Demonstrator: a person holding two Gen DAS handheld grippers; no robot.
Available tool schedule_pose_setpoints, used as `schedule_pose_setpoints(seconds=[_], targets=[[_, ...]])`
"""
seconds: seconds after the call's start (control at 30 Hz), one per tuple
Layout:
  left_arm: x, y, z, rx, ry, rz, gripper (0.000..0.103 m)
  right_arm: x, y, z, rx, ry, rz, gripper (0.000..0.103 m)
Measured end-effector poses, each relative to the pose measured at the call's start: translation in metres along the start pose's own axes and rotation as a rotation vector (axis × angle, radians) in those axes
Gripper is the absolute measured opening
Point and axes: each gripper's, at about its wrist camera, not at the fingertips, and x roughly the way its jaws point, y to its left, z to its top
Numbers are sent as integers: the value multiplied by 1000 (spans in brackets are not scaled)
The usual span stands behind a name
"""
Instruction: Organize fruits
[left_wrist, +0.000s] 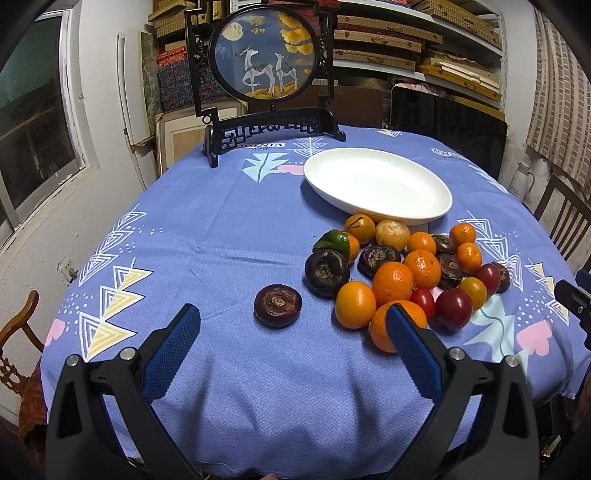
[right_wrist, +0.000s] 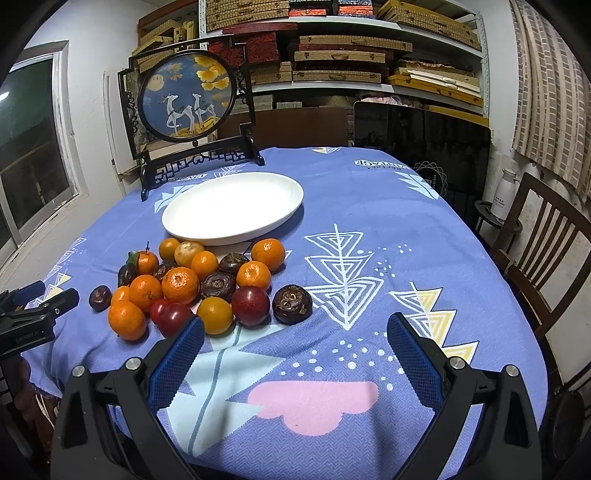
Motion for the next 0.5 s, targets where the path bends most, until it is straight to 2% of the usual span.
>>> schedule_pose_setpoints(seconds=[0.13, 0.27, 0.33, 0.5], targets=[[1, 1, 0, 13, 8, 1, 98, 0, 0, 0, -1, 1, -3, 99], [3, 12, -4, 99, 28, 23, 98, -2, -3, 0, -2, -1, -7, 99], [6, 24, -7, 111, 38, 28, 98, 0, -5, -1, 4, 0, -5, 99], [27, 47, -8, 85, 74, -36, 98, 7, -4, -3, 11, 27, 21, 99]])
